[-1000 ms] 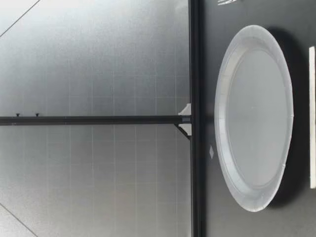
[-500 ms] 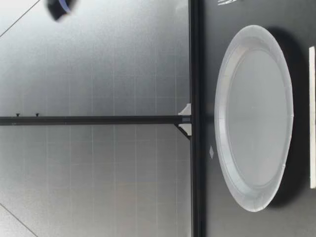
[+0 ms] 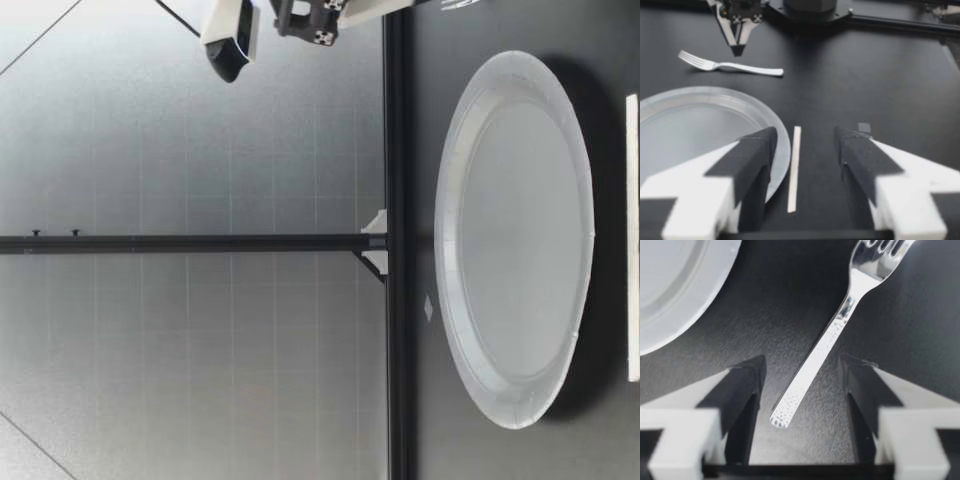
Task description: Pick up the fork and place it on the plate.
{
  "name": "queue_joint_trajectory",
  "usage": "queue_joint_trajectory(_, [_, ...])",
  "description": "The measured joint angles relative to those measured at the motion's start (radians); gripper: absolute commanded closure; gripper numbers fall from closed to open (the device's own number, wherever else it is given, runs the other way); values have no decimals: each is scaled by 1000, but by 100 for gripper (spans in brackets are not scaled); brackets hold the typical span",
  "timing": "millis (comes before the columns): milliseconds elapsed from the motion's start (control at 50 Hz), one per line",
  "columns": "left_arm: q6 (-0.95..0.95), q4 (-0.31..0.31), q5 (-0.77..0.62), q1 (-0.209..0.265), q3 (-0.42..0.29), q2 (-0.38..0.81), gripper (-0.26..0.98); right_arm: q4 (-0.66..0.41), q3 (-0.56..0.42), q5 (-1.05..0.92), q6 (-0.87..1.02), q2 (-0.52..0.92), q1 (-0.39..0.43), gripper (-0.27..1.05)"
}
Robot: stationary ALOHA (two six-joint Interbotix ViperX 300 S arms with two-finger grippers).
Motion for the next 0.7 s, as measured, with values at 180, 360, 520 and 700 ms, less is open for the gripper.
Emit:
queue_joint_trajectory(180, [3,0,-12,0,26,-2,27,-2,0,-3,31,71,-3,22])
queue_joint_trajectory(360, [6,0,-12,-2,43,-6,27,-3,0,-12,35,94,-6,22])
queue_joint_trajectory(520, [6,0,-14,-21,54,-12,27,-8,-2,-15,41,106,-11,24])
queue_joint_trajectory(700, [6,2,-32,-54,61,-15,27,-11,-2,-15,41,114,-25,32])
